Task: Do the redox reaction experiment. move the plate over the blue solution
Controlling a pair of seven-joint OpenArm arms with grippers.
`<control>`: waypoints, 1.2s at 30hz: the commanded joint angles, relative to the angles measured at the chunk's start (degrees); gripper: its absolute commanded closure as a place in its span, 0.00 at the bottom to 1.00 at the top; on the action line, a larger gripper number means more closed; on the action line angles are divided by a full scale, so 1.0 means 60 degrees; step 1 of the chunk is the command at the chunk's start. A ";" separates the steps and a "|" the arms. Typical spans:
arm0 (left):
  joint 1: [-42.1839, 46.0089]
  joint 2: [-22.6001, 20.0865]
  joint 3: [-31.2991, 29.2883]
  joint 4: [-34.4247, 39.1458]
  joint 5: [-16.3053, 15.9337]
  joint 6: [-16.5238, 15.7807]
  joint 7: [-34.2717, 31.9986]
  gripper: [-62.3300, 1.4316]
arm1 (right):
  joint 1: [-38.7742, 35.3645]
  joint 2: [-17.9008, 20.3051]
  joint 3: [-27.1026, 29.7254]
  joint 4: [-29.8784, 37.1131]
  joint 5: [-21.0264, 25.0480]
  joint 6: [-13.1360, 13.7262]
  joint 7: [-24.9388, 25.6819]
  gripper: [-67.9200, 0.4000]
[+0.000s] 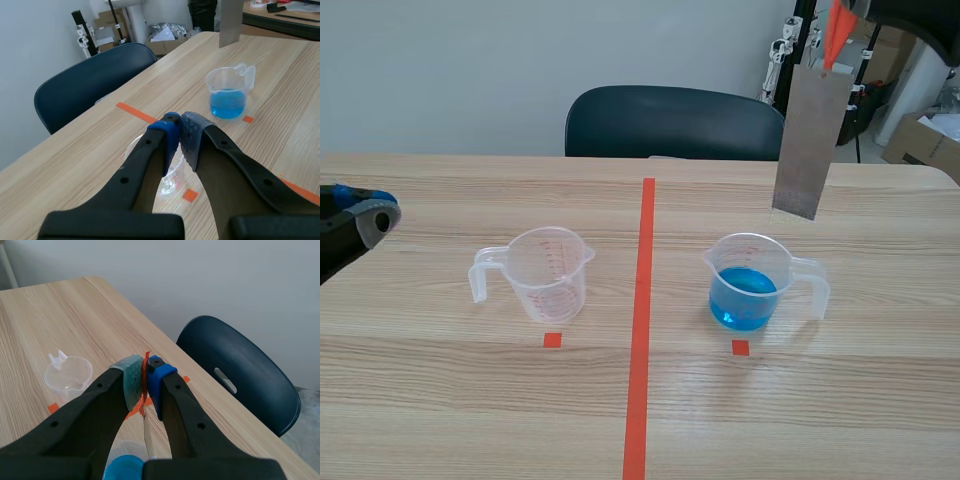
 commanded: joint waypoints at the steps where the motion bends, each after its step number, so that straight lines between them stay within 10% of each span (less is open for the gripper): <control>1: -0.0237 0.0295 0.0091 0.0430 -0.0058 -0.0211 0.0331 0.91 | 0.0189 0.0120 0.0018 0.0044 0.0066 0.0000 0.0215 0.99; 23: -0.3971 0.1967 0.3501 0.0317 0.0055 0.0364 0.3406 0.91 | 0.0193 0.0106 0.0018 0.0051 0.0583 0.0113 0.0619 0.99; 36: -0.5737 0.3391 0.4823 -0.1024 0.1100 0.0368 0.4087 0.91 | 0.0193 0.0102 0.0018 0.0051 0.0583 0.0109 0.0641 0.99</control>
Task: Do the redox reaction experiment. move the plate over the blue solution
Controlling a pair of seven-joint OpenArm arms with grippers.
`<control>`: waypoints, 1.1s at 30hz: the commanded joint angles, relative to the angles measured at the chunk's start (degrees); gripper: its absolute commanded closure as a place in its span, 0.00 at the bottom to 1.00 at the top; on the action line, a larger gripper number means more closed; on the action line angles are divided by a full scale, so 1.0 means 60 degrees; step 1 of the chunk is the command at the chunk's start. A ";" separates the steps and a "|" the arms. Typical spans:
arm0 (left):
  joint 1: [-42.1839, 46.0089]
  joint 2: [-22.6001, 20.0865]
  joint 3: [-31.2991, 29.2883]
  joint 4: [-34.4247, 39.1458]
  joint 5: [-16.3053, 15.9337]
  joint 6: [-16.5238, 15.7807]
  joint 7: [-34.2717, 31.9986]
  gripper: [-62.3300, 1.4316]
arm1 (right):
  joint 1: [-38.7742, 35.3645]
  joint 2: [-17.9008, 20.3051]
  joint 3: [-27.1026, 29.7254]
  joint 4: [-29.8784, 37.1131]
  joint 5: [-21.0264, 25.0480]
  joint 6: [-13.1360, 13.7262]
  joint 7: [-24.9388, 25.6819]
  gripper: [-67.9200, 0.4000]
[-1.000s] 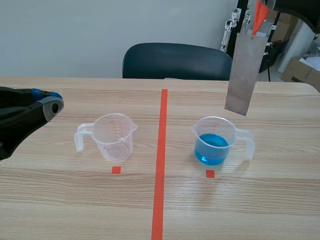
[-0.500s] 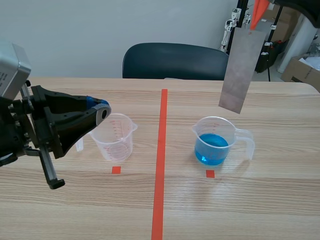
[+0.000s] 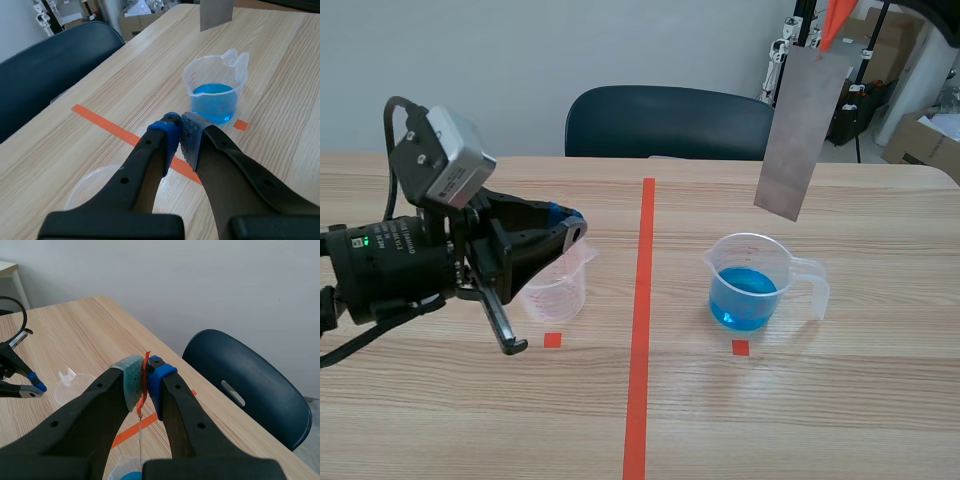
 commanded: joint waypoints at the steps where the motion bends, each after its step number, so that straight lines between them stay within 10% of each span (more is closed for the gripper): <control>1: -0.0273 0.0262 0.0117 0.0066 -0.0018 0.0025 0.0025 0.91 | 0.0193 0.0102 0.0018 0.0069 0.0117 -0.0036 0.0178 0.99; 33: -0.1774 0.2663 0.1016 -0.1606 0.1024 0.0087 0.0852 0.91 | 0.0193 0.0098 0.0018 0.0069 0.0113 -0.0036 0.0178 0.99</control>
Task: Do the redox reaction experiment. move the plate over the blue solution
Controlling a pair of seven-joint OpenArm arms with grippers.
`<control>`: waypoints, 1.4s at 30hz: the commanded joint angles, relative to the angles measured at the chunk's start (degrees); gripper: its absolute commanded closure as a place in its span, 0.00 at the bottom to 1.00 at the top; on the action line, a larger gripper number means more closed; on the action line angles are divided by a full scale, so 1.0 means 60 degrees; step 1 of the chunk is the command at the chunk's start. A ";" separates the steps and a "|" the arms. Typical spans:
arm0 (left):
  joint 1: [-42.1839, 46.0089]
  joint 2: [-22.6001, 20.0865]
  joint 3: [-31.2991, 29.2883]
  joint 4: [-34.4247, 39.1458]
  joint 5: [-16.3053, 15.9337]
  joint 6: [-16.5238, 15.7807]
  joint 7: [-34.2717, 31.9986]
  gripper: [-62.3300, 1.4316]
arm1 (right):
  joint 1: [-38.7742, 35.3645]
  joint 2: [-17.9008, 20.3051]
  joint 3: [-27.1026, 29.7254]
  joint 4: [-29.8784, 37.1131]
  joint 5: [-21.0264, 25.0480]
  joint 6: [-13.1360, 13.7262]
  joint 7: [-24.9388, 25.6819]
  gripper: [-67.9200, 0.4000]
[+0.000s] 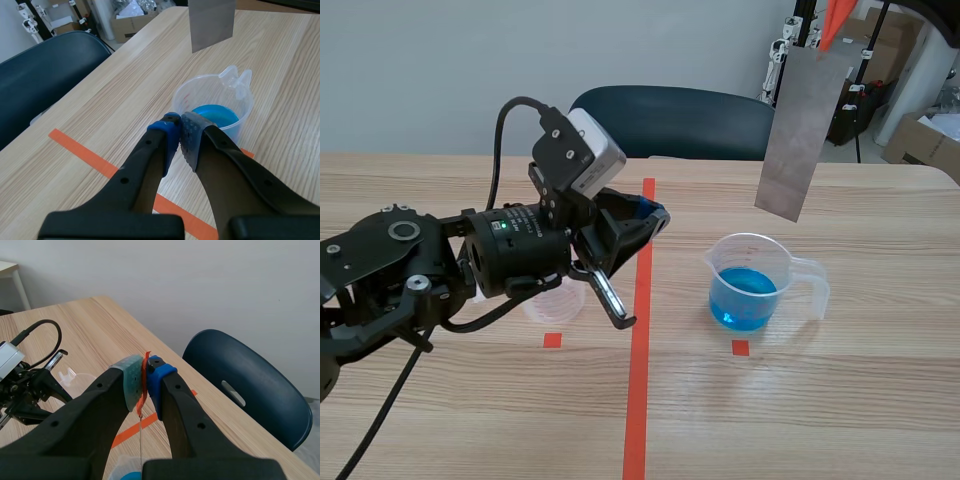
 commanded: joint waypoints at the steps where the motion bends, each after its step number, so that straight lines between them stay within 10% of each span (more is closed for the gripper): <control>1: -0.0138 0.0102 0.0022 0.0073 -0.0113 0.0015 0.0018 0.91 | 0.0193 0.0098 0.0018 0.0069 0.0113 -0.0036 0.0175 0.99; 42: -0.1027 0.0685 0.0688 -0.0678 0.0302 -0.0025 0.0036 0.91 | 0.0189 0.0095 0.0018 0.0069 0.0117 -0.0036 0.0295 0.99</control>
